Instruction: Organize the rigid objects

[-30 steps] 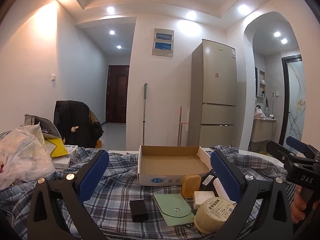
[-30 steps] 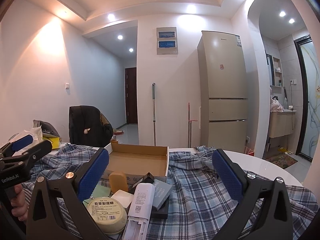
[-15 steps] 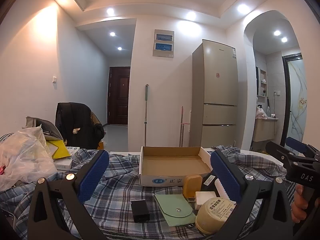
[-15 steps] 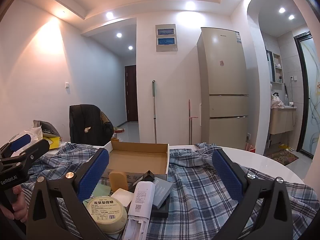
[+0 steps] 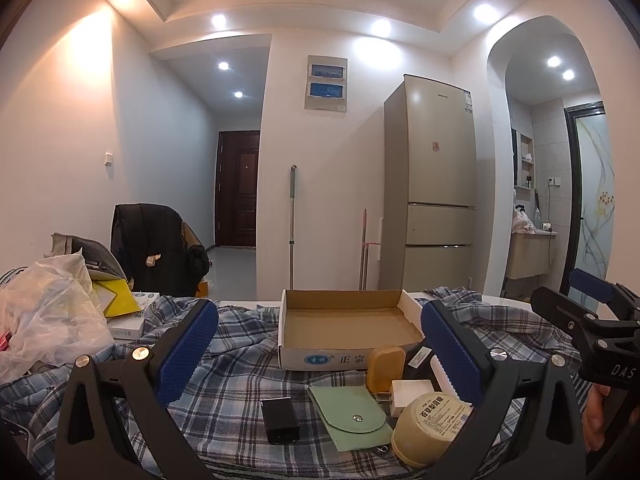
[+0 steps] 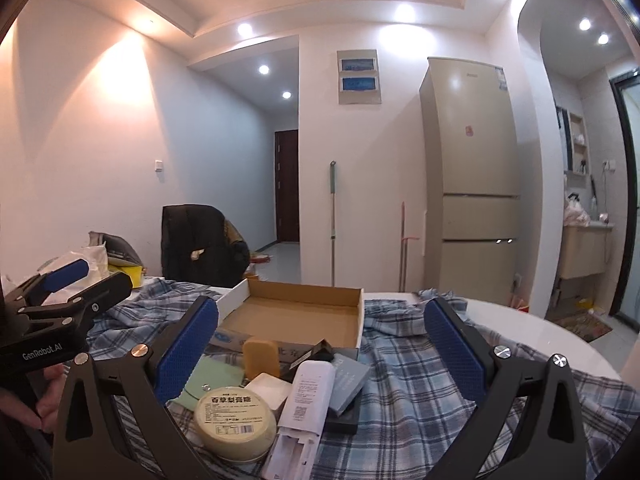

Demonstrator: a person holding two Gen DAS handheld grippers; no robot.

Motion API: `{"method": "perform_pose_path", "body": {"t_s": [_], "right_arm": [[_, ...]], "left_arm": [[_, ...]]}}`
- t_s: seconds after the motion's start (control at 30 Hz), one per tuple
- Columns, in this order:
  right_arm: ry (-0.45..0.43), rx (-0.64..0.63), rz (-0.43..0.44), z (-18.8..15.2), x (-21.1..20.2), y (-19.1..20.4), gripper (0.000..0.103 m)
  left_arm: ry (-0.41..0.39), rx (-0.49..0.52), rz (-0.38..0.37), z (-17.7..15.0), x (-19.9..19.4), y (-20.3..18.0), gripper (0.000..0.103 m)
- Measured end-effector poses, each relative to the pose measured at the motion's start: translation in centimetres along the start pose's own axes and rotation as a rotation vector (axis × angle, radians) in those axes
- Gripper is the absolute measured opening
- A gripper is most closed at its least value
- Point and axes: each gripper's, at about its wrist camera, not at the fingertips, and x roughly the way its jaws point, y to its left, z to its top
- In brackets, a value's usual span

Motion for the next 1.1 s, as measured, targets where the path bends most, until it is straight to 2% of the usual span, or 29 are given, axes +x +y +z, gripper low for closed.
{"method": "perform_pose_path", "body": {"t_s": [0.07,0.27,0.6,0.7,1.1], "right_arm": [[-0.008,-0.009,-0.034,0.05,-0.17,0.16,0.103],[-0.009,-0.02,-0.027,0.12,-0.19,0.36,0.103],[0.01,-0.027,-0.039,0.09,0.15,0.42,0.103],[0.013,-0.021,-0.045,0.12,0.15,0.3,0.103],[0.035,-0.005,-0.046,-0.03,0.42,-0.01,0.103]], "left_arm": [[0.002,0.0,-0.003,0.0,-0.01,-0.01,0.103],[0.019,0.009,-0.033,0.07,0.18,-0.2,0.103],[-0.01,0.023,-0.013,0.2,-0.46,-0.4,0.103],[-0.016,0.033,0.018,0.3,-0.58,-0.45,0.103],[0.01,0.038,0.039,0.15,0.12,-0.62,0.103]]}}
